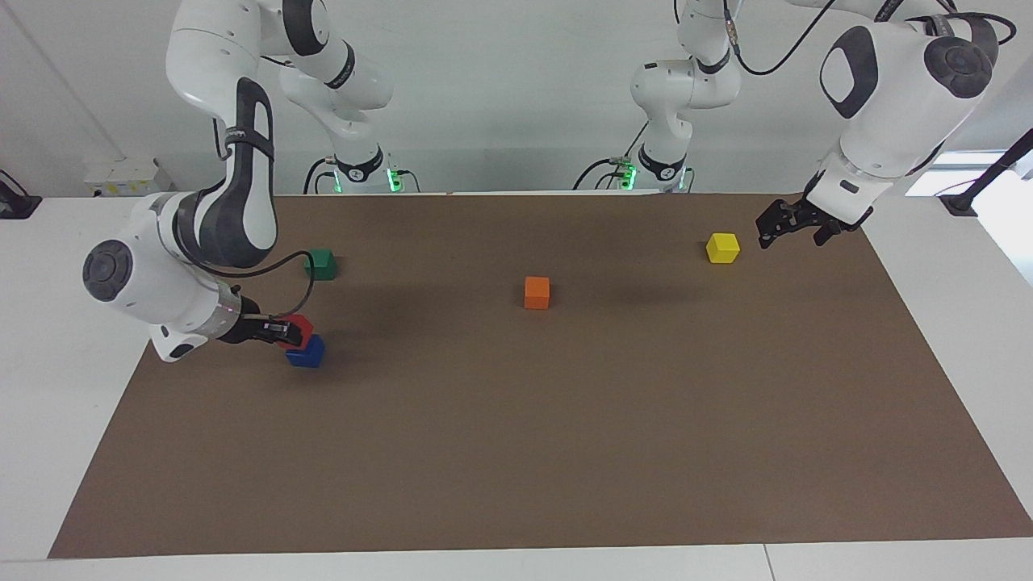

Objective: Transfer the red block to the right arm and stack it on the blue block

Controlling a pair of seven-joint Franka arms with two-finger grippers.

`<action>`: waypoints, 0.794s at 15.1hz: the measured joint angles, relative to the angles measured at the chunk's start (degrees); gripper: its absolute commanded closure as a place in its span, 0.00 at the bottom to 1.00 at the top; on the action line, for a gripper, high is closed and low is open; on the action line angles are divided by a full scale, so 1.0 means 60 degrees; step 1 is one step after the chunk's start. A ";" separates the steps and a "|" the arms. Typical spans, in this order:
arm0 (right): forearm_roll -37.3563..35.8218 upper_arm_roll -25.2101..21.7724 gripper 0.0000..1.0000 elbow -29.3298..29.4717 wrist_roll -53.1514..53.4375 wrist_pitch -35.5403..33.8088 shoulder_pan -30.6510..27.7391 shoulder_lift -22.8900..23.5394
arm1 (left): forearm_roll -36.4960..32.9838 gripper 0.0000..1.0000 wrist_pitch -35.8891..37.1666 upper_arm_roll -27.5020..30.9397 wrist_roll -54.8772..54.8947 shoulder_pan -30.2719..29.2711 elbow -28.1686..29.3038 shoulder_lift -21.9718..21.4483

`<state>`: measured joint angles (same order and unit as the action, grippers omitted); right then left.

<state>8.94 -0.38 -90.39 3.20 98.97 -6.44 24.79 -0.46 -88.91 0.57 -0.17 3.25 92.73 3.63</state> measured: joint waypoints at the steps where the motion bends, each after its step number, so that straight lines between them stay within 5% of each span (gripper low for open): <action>1: -0.0044 0.0000 1.00 0.0000 0.0051 0.0013 0.0001 0.0010 | 0.0000 0.00 0.0000 -0.0140 0.0000 -0.0080 -0.0018 0.0004; 12: -0.0407 0.0022 1.00 -0.0095 0.0123 0.0410 0.0144 0.0143 | 0.0000 0.00 0.0003 -0.0282 -0.0001 -0.0128 -0.0032 0.0004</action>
<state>6.50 -0.25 -90.96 3.94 101.43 -5.57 25.64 -0.46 -88.89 -1.13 -0.18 2.48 92.54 3.65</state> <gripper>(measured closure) 0.445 0.000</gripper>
